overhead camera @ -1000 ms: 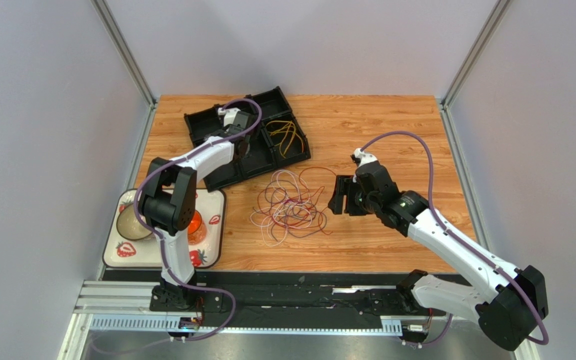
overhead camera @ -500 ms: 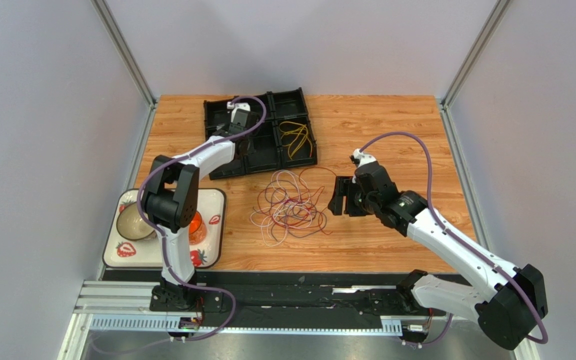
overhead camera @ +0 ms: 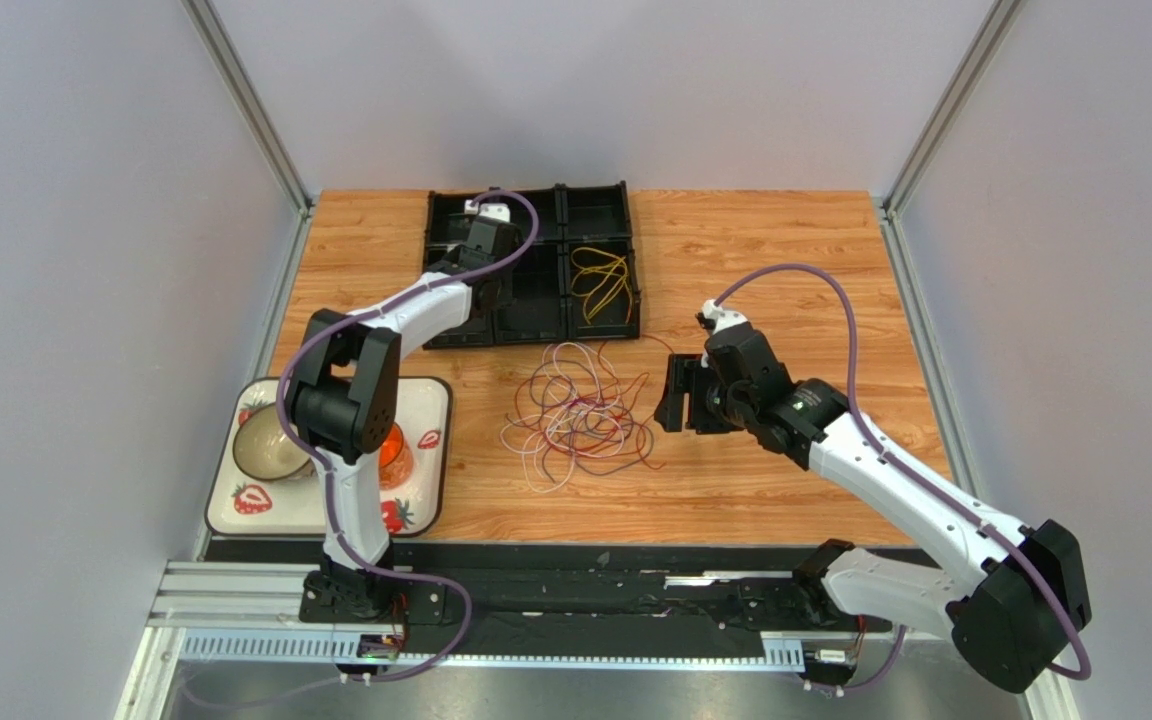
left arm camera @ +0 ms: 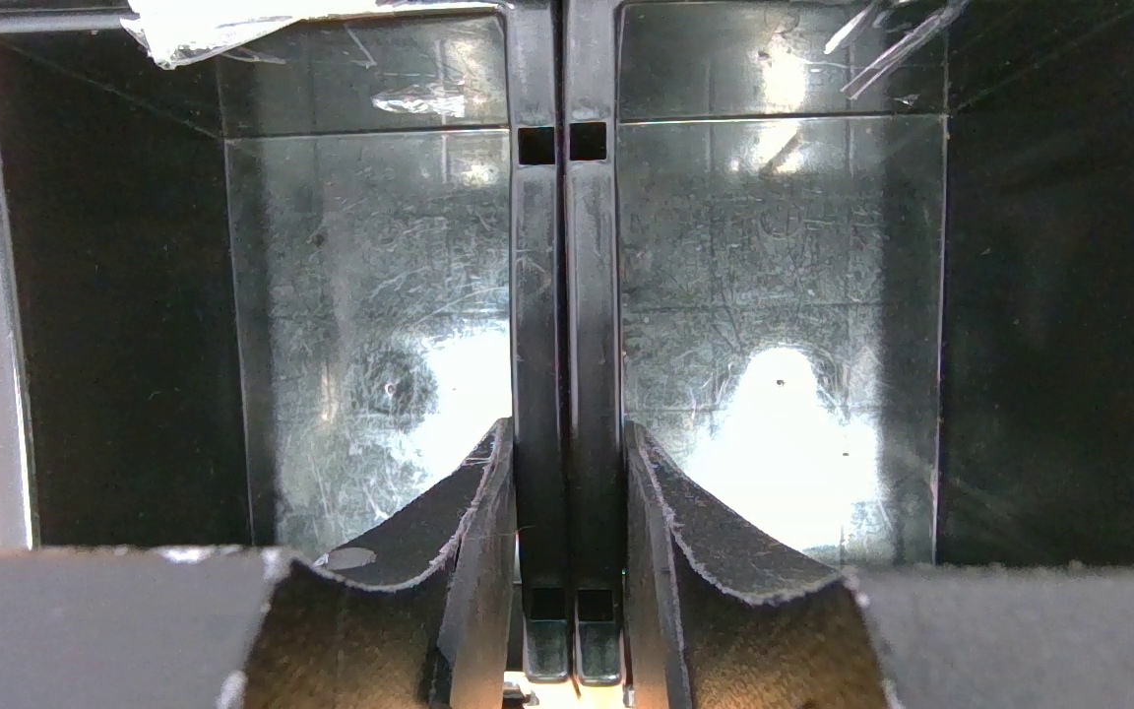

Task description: Untangle the cables

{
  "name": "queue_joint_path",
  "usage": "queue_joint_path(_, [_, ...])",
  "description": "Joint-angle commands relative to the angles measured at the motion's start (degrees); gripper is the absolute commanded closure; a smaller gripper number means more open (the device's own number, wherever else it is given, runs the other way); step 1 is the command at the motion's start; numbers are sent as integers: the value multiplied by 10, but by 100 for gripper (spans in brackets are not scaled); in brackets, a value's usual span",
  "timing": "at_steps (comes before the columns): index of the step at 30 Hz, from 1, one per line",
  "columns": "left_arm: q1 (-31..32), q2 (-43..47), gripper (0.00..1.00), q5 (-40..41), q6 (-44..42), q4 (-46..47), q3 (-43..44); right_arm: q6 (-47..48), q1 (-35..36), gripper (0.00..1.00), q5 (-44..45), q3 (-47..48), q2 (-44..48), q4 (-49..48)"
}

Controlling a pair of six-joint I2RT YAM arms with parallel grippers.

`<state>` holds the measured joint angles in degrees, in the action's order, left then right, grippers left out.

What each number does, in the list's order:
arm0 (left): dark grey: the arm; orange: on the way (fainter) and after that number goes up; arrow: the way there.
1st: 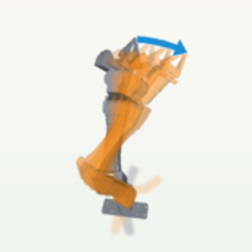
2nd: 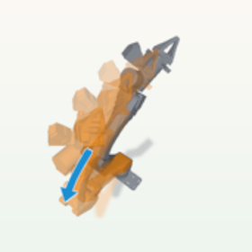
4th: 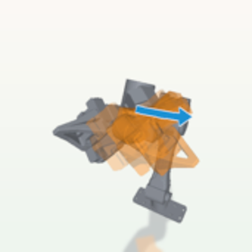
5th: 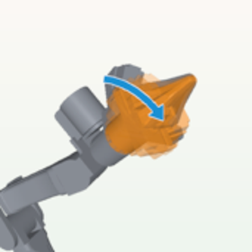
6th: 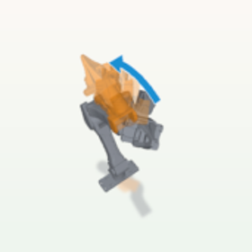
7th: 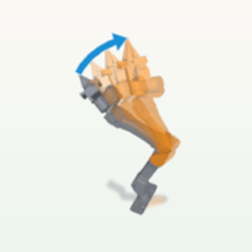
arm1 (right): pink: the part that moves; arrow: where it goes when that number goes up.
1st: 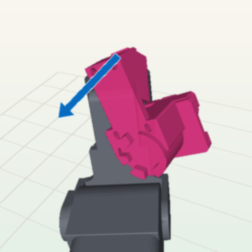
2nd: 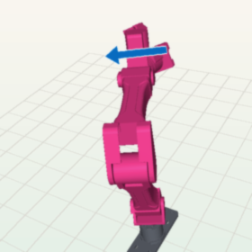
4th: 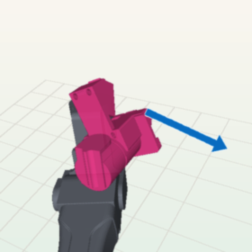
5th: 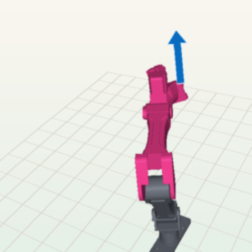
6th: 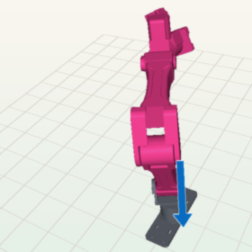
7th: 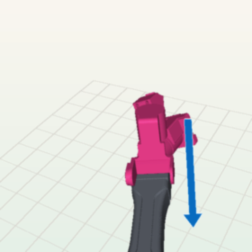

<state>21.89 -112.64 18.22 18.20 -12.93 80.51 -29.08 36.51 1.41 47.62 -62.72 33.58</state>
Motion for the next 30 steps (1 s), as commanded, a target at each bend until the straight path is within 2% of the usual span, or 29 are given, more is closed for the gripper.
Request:
queue_joint_path(1, [5,-3,74,-16,-30,28,18,-2,0,34,-4,4,1,-13])
queue_joint_path(3, [6,-3,69,-19,-36,29,24,-4,0,34,-4,3,1,-12])
queue_joint_path(4, [5,-2,60,-15,-40,23,27,-5,0,34,-5,4,2,-11])
queue_joint_path(6, [4,1,56,-14,-45,20,32,-8,0,34,-5,5,3,-7])
queue_joint_path(9, [3,13,43,-14,-58,16,40,-12,0,34,-4,7,6,-4])
queue_joint_path(12, [3,45,34,-13,-55,5,44,-10,0,34,-5,12,9,5])
queue_joint_path(18, [3,130,28,-37,-11,-35,2,-4,0,33,38,29,10,26])
queue_joint_path(22, [24,195,28,-72,3,-31,-80,-11,1,33,52,27,-5,25])
queue_joint_path(27, [111,257,28,-77,-28,-31,-135,-23,0,34,58,17,-23,10])
queue_joint_path(30, [154,265,29,-67,-12,-35,-152,-28,1,34,57,10,-31,0])
